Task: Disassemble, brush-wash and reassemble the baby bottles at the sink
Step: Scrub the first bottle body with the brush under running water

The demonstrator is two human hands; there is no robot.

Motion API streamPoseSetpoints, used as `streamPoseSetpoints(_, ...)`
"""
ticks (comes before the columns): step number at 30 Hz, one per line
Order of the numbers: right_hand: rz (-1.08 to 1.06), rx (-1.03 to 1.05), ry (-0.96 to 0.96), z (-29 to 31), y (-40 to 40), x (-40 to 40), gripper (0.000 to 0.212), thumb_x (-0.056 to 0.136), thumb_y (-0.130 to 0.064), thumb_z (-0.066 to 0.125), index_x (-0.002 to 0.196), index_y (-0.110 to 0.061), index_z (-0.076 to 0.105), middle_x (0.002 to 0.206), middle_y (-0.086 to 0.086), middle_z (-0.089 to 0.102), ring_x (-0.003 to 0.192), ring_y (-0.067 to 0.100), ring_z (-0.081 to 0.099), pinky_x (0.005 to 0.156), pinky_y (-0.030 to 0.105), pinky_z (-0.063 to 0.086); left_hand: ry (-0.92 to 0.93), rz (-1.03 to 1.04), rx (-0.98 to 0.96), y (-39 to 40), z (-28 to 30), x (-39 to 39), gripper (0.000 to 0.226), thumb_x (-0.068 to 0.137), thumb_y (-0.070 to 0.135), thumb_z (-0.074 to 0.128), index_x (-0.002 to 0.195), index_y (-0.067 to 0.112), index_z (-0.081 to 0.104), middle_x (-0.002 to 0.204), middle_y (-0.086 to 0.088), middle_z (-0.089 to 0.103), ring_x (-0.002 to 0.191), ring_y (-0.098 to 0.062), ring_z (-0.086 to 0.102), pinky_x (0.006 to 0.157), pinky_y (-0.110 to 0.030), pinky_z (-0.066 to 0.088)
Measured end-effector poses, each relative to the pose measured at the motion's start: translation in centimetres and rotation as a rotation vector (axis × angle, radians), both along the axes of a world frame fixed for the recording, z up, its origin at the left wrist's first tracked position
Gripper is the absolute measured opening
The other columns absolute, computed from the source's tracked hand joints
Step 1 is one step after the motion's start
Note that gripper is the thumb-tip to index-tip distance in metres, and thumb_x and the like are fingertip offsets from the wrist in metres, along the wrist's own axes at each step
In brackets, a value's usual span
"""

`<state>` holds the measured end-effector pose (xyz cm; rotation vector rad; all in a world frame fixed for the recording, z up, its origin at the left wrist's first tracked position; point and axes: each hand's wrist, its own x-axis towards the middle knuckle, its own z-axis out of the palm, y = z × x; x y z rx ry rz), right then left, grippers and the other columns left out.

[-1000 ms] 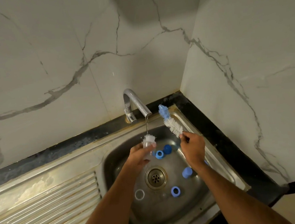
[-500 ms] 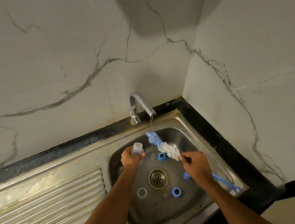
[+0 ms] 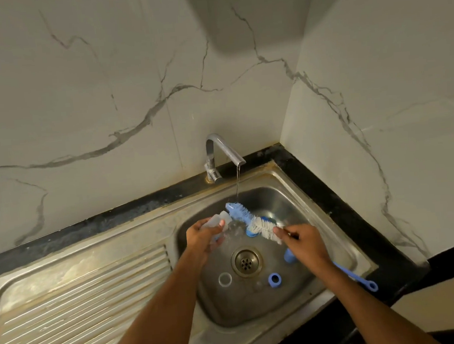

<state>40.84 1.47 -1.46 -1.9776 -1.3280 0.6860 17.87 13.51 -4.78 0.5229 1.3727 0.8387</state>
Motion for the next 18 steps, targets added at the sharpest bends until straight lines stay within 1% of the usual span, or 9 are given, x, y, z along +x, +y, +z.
streamPoseSetpoints(1,-0.01,-0.004,0.009,0.3,-0.2,0.0,0.035,0.088,-0.05,0.068,0.061,-0.028,0.065,0.054,-0.01,0.063,0.051,0.006,0.061,0.053,0.031,0.053,-0.01,0.017,-0.005,0.0,0.1,-0.4,0.045,0.076,0.01,0.085,0.113,0.011,0.061,0.118,-0.013,0.06,0.104,-0.031,0.064,0.081,-0.046,0.063)
streamPoseSetpoints(2,-0.011,-0.002,0.019,0.6,-0.3,-0.1,0.034,0.088,-0.046,0.07,0.06,-0.028,0.066,0.052,-0.008,0.064,0.049,0.008,0.061,0.054,0.036,0.054,-0.031,0.035,-0.012,0.0,0.2,-0.8,0.049,0.075,0.013,0.086,0.116,0.01,0.058,0.118,-0.013,0.059,0.105,-0.031,0.064,0.083,-0.046,0.062)
streamPoseSetpoints(5,-0.009,-0.034,0.026,1.4,-0.8,-0.5,0.024,0.088,-0.032,0.074,0.065,-0.027,0.07,0.055,-0.007,0.067,0.052,0.009,0.065,0.063,0.038,0.059,-0.06,0.045,-0.017,0.1,1.0,-2.1,0.044,0.076,0.023,0.084,0.112,0.011,0.06,0.119,-0.015,0.062,0.11,-0.032,0.063,0.09,-0.048,0.06)
streamPoseSetpoints(8,0.033,-0.019,-0.011,1.6,-1.2,-1.0,0.015,0.087,-0.027,0.075,0.072,-0.027,0.072,0.061,-0.006,0.069,0.061,0.01,0.068,0.069,0.041,0.061,-0.103,0.055,-0.001,0.2,1.8,-3.6,0.046,0.076,0.03,0.083,0.112,0.012,0.062,0.119,-0.017,0.063,0.11,-0.031,0.064,0.091,-0.043,0.059)
streamPoseSetpoints(11,0.046,0.033,-0.017,2.1,-1.4,-2.1,0.006,0.084,-0.03,0.078,0.083,-0.033,0.073,0.069,-0.009,0.072,0.067,0.006,0.069,0.07,0.038,0.061,-0.109,0.071,0.03,0.5,2.4,-4.5,0.067,0.07,0.032,0.088,0.124,0.009,0.056,0.118,-0.016,0.063,0.107,-0.03,0.066,0.091,-0.041,0.06)
streamPoseSetpoints(12,0.051,0.046,-0.029,2.2,-1.3,-2.4,0.005,0.083,-0.032,0.079,0.084,-0.032,0.074,0.07,-0.009,0.073,0.068,0.006,0.069,0.07,0.037,0.061,-0.108,0.079,0.042,0.6,2.6,-4.7,0.074,0.069,0.032,0.089,0.129,0.009,0.053,0.119,-0.016,0.063,0.106,-0.029,0.066,0.09,-0.042,0.06)
streamPoseSetpoints(14,0.09,0.033,-0.09,2.4,-1.2,-3.1,0.011,0.083,-0.035,0.078,0.088,-0.025,0.077,0.071,-0.007,0.073,0.069,0.007,0.069,0.071,0.034,0.06,-0.137,0.105,0.066,0.6,2.9,-4.8,0.082,0.068,0.03,0.091,0.136,0.01,0.05,0.124,-0.015,0.061,0.107,-0.03,0.066,0.087,-0.041,0.061)
streamPoseSetpoints(16,0.143,0.029,-0.134,2.2,-1.0,-3.6,0.017,0.084,-0.036,0.076,0.088,-0.02,0.078,0.073,-0.004,0.073,0.07,0.008,0.068,0.071,0.033,0.059,-0.176,0.13,0.083,0.5,3.1,-4.8,0.079,0.071,0.026,0.089,0.138,0.011,0.051,0.125,-0.015,0.061,0.107,-0.029,0.066,0.081,-0.038,0.062)
streamPoseSetpoints(18,0.186,0.065,-0.149,1.7,-0.5,-3.8,0.019,0.084,-0.038,0.076,0.089,-0.02,0.078,0.073,-0.004,0.074,0.07,0.009,0.069,0.068,0.035,0.06,-0.186,0.14,0.104,0.5,3.3,-4.8,0.072,0.074,0.023,0.087,0.135,0.009,0.053,0.123,-0.015,0.062,0.106,-0.029,0.067,0.077,-0.035,0.063)
